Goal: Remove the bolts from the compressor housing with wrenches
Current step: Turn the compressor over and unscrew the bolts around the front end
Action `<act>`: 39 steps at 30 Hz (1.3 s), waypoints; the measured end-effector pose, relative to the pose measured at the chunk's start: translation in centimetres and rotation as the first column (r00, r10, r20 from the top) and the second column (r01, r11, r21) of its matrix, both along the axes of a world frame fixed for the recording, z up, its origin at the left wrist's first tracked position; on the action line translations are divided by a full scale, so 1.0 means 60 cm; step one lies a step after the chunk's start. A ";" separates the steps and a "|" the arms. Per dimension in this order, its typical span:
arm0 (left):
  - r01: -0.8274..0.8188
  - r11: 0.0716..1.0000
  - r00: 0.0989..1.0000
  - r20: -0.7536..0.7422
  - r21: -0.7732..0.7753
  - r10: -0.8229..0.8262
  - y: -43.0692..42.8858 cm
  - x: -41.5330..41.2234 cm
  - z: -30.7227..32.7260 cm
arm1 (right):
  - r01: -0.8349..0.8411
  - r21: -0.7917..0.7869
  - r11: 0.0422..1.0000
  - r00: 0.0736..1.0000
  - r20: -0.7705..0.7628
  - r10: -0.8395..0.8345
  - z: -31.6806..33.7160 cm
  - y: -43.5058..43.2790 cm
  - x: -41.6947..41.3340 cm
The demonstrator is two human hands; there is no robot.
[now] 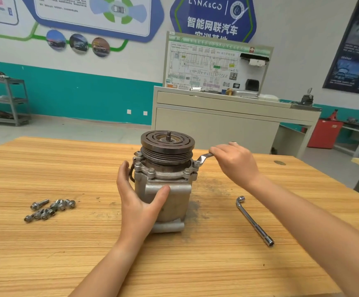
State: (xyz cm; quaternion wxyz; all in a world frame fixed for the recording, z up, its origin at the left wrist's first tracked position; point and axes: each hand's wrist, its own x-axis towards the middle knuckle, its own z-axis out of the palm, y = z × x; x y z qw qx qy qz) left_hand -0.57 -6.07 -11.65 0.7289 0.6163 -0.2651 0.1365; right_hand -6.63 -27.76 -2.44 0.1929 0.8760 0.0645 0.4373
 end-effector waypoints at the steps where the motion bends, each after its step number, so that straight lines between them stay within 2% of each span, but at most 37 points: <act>1: 0.002 1.000 1.000 0.001 0.004 -0.002 0.000 -0.001 -0.001 | -0.020 0.062 0.998 0.999 0.035 0.018 -0.009 0.005 0.015; 4: -0.002 1.000 1.000 0.015 0.018 0.002 0.001 -0.003 -0.002 | -0.078 0.188 0.979 0.995 0.075 0.065 -0.021 0.026 0.051; 8: 0.002 0.999 1.000 0.006 0.032 -0.003 0.002 -0.004 -0.006 | -0.057 0.298 0.953 0.998 -0.004 0.061 -0.019 0.033 0.055; 11: 0.005 0.998 1.000 -0.007 0.063 -0.004 0.004 -0.004 -0.012 | 0.071 0.505 0.860 0.997 -0.053 -0.051 -0.013 0.023 0.019; 14: -0.004 0.995 1.000 0.001 0.103 0.004 0.003 -0.005 -0.017 | 0.060 0.665 0.744 0.996 -0.084 -0.006 -0.005 0.033 -0.036; 16: -0.006 0.994 1.000 0.005 0.109 0.006 0.003 -0.005 -0.018 | 0.145 0.610 0.779 0.978 -0.206 -0.020 0.000 0.047 -0.074; 19: -0.002 0.994 1.000 0.006 0.113 0.001 0.002 -0.005 -0.018 | 0.308 0.449 0.839 0.925 -0.347 -0.153 0.007 0.070 -0.112; 22: -0.012 0.993 1.000 0.010 0.115 0.011 0.002 -0.005 -0.018 | 0.462 0.291 0.838 0.840 -0.447 -0.308 0.018 0.099 -0.116; 27: -0.011 0.993 1.000 0.012 0.121 0.010 0.005 -0.005 -0.018 | 0.593 0.044 0.804 0.705 -0.510 -0.492 0.045 0.136 -0.117; 30: -0.021 0.992 1.000 0.006 0.128 0.021 0.004 -0.005 -0.019 | 0.600 -0.108 0.793 0.649 -0.514 -0.561 0.053 0.172 -0.102; 34: -0.015 0.992 1.000 0.005 0.127 0.015 0.004 -0.005 -0.019 | 0.598 -0.178 0.782 0.606 -0.538 -0.586 0.069 0.183 -0.082; 39: 0.000 0.992 1.000 0.001 0.128 0.000 0.005 -0.002 -0.021 | 0.483 -0.168 0.859 0.669 -0.562 -0.486 0.069 0.141 -0.101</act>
